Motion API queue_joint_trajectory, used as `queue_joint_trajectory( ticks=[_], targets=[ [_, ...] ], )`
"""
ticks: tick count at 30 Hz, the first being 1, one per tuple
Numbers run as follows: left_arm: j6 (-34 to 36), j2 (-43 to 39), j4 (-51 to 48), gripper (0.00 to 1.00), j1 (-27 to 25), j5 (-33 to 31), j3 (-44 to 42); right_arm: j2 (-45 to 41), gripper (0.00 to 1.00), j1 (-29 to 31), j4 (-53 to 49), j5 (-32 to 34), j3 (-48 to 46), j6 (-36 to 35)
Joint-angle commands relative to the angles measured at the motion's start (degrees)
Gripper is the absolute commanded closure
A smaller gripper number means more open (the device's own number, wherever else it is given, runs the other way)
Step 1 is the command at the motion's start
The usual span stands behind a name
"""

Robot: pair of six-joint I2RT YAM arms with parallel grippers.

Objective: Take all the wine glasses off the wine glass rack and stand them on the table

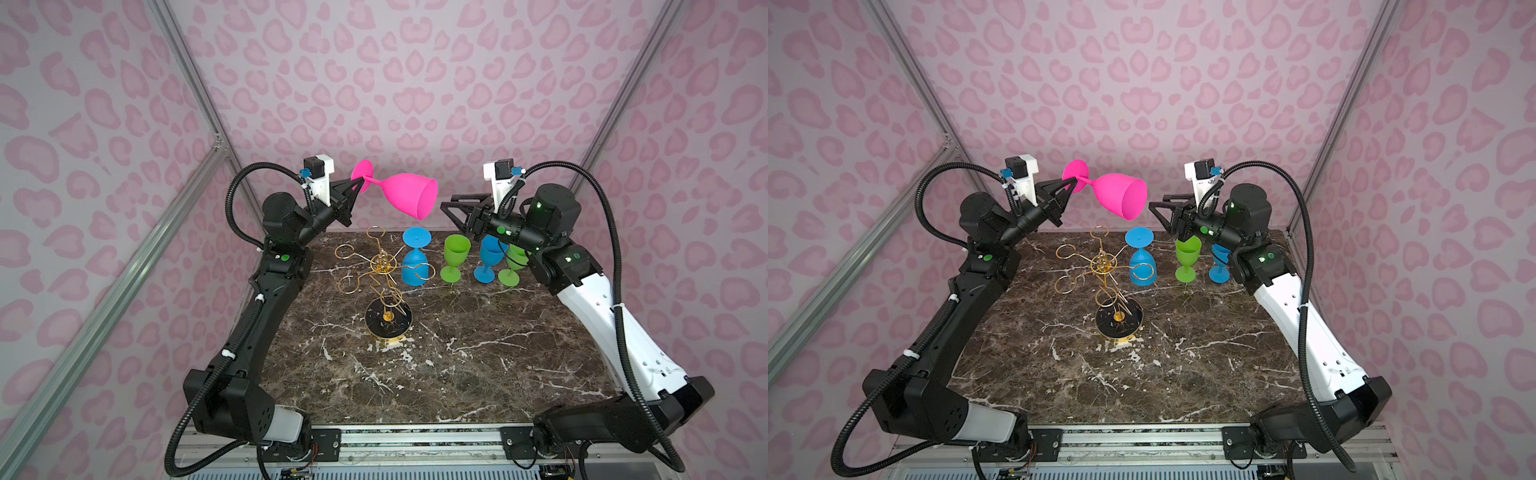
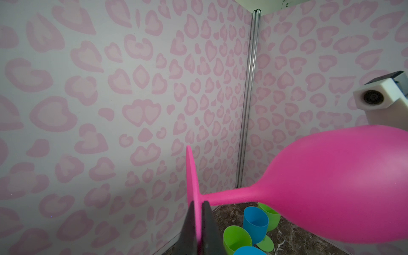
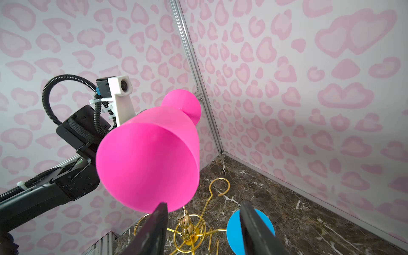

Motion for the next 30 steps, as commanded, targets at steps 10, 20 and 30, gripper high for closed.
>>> queue_joint_trajectory(
  ticks=[10,20,30],
  targets=[
    [-2.0,-0.91,2.67,0.97,0.05,1.0,-0.4,8.59,0.55,2.05,6.99,-1.55,6.45,4.22],
    [-2.7,-1.03,2.54,0.97,0.05,0.78,-0.41,12.63,0.8,3.42,7.8,-2.83,10.1,5.63],
    [-2.18,-0.81,2.41,0.91,0.12,-0.15,-0.14,12.52,1.0,4.51,7.43,-2.36,10.94,6.07]
  ],
)
